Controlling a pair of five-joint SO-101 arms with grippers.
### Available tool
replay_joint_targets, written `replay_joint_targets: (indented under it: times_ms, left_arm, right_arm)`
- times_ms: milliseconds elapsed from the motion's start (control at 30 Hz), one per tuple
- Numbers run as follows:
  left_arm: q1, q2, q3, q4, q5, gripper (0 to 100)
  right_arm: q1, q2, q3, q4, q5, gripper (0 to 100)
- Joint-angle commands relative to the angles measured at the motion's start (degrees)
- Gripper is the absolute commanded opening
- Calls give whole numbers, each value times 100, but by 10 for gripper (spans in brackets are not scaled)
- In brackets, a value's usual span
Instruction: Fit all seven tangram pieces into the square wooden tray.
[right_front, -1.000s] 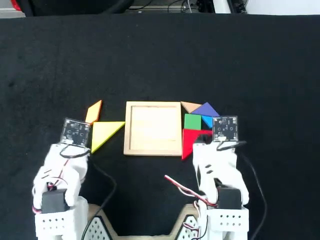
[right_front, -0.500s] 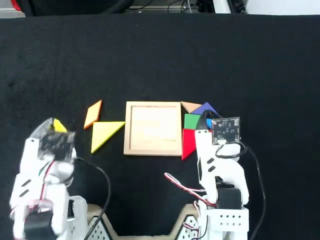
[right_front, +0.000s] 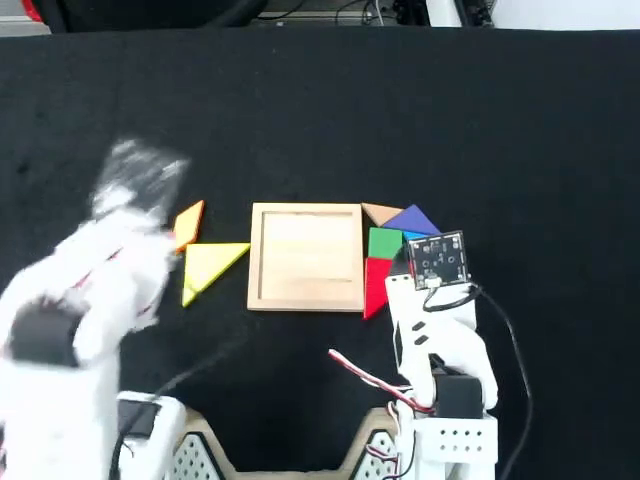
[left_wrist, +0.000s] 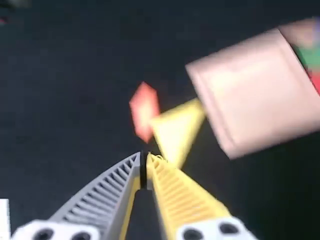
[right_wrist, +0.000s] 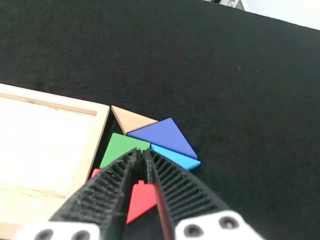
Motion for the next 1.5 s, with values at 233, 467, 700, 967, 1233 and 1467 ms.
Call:
replay_joint_targets:
  times_ms: [233,467,700,967,1233,1467]
  left_arm:
    - [1112,2541,-207,114,-571,154]
    - [813,1776,409,-325,-1389,155]
    - [796,1697,1930,-1538,-2215,170]
    - [330,2497,1903,-2224,-1688,254]
    - [-198,3771,1209,-2664,-1802,258]
    - [-233,4721,532,-2664,-2224,278]
  right_arm:
    - [536,-286,4,18,62,15]
    - [527,-251,4,0,62,15]
    - [527,-242,4,26,70,15]
    - [149,-233,4,193,132,15]
    - [62,-233,4,220,360,15]
    - [62,-233,4,220,387,15]
